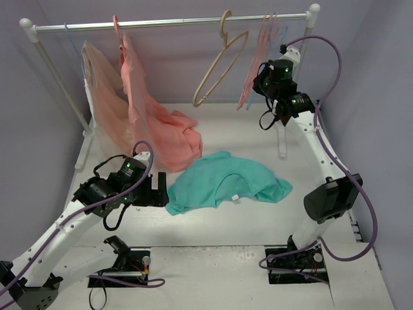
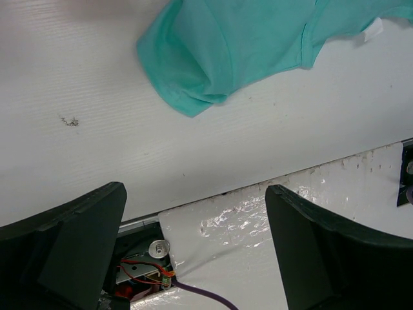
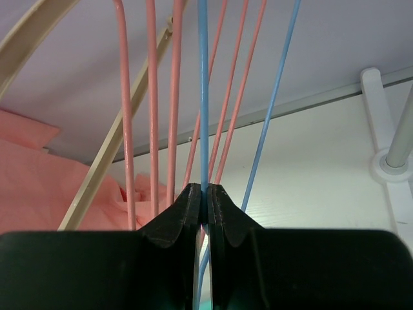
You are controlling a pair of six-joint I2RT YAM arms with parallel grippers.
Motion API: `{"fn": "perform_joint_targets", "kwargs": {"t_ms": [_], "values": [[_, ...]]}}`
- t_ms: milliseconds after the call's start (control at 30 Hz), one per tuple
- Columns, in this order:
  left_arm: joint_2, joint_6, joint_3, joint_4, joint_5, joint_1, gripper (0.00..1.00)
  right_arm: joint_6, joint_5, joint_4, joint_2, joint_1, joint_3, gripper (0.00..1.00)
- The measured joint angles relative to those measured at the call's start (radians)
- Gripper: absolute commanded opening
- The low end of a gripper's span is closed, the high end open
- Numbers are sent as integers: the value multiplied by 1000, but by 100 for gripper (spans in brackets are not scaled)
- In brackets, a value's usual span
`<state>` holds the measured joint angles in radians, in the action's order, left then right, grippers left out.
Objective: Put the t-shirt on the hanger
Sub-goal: Pick up the hanger from the clothesline.
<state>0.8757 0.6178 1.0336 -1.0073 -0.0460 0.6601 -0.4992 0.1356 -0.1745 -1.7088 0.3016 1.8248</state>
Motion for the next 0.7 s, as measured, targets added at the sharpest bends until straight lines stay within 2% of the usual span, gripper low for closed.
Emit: {"fn": "perform_joint_targets", "kwargs": {"t_ms": [700], "values": [[74, -6, 0, 25, -10, 0, 93, 124, 44, 14, 173, 0, -32, 0]]}}
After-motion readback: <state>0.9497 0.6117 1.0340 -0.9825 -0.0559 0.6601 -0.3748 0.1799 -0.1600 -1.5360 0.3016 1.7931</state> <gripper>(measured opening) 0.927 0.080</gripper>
